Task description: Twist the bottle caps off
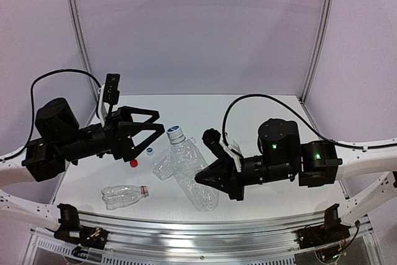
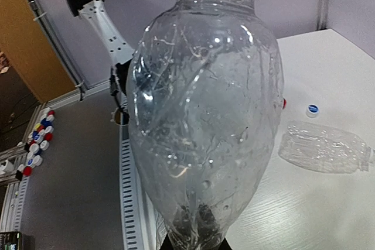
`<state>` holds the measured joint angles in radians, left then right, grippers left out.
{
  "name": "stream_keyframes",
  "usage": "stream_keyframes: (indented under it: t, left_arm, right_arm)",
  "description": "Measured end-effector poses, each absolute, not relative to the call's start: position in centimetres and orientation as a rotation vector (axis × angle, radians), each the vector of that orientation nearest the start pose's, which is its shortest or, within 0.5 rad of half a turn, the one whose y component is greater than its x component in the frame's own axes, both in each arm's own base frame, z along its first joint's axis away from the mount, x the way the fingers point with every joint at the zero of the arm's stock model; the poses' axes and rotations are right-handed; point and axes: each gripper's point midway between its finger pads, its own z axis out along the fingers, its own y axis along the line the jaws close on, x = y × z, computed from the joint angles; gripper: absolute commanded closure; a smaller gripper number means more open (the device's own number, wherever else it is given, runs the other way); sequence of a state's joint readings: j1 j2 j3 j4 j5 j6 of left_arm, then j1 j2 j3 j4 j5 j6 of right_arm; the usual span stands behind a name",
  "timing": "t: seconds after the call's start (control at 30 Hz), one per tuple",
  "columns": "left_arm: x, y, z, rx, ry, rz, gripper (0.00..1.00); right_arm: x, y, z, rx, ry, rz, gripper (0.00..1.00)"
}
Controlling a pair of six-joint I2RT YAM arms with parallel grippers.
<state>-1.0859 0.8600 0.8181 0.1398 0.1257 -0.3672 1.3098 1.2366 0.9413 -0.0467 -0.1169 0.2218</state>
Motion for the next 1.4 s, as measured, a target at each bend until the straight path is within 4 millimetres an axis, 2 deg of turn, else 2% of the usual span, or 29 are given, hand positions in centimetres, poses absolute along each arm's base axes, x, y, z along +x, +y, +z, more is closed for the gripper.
stream_keyframes:
  t: [0.13, 0.27, 0.5, 0.7, 1.0, 1.13, 1.27, 1.4]
  left_arm:
    - [11.8, -31.9, 39.0, 0.782, 1.395, -1.342, 0.22]
    - [10.8, -32.6, 38.9, 0.848, 1.361, -1.389, 0.29]
    - [10.2, -33.9, 38.0, 0.908, 1.36, -1.42, 0.47]
    - [10.0, -34.4, 37.5, 0.934, 1.362, -1.42, 0.7]
    - [10.0, -34.5, 37.6, 0.932, 1.355, -1.421, 0.78]
    - [11.1, -34.9, 37.5, 0.872, 1.391, -1.385, 0.82]
    - [14.5, -35.5, 36.8, 0.666, 1.529, -1.247, 0.78]
    - [18.6, -35.4, 34.2, 0.433, 1.67, -1.051, 0.78]
  right_arm:
    - [7.1, 40.9, 27.0, -1.225, 1.694, 1.197, 1.0]
    - [6.3, 40.9, 27.1, -1.264, 1.675, 1.234, 1.0]
    - [5.7, 40.9, 27.1, -1.293, 1.661, 1.262, 1.0]
    - [5.5, 40.9, 27.3, -1.298, 1.653, 1.273, 1.0]
    - [5.6, 41.0, 27.3, -1.297, 1.65, 1.271, 1.0]
    - [6.6, 40.9, 27.1, -1.254, 1.669, 1.215, 1.0]
    - [9.2, 40.9, 26.5, -1.149, 1.724, 1.057, 1.0]
    - [12.6, 41.2, 24.3, -1.035, 1.841, 0.799, 1.0]
